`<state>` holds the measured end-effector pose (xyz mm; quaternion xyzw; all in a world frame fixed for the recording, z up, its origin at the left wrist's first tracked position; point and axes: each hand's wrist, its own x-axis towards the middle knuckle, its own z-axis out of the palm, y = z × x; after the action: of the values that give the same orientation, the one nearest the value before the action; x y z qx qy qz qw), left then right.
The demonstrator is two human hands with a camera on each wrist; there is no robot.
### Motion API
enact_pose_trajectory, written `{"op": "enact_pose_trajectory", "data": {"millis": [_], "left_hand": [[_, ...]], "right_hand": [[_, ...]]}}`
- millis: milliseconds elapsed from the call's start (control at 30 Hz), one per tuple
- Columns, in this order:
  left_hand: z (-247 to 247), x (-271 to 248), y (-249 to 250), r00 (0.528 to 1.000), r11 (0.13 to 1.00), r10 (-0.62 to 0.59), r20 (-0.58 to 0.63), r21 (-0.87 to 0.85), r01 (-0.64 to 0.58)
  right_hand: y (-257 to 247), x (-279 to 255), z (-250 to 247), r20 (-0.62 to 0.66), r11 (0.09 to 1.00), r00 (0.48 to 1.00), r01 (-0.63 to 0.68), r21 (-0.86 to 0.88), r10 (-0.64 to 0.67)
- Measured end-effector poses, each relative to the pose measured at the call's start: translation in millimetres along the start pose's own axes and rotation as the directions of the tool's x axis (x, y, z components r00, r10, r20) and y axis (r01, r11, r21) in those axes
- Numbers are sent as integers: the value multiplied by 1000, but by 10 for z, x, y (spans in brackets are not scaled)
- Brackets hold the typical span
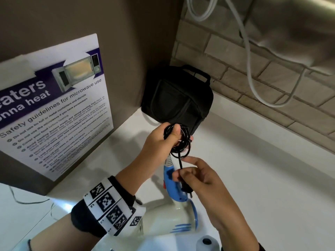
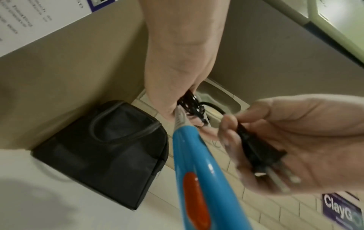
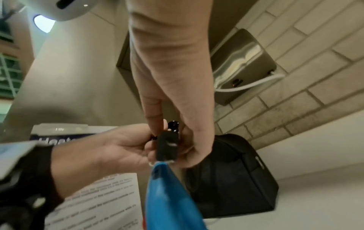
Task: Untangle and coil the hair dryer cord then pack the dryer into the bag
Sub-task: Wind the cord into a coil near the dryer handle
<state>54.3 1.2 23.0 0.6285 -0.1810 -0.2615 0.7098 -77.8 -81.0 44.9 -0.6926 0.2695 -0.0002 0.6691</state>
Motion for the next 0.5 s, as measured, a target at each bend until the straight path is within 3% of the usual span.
{"op": "enact_pose_trajectory", "data": {"millis": [133,500], "left_hand": [[8,-25,7,996,998,-25,88,-63,30],[-3,-125,49,974,953,-58,219,-280,119]], "right_hand": [[-67,79,59,8,992,1000,13,125,-14],[-167,155,159,-118,973,979,143,-178,-166]]}}
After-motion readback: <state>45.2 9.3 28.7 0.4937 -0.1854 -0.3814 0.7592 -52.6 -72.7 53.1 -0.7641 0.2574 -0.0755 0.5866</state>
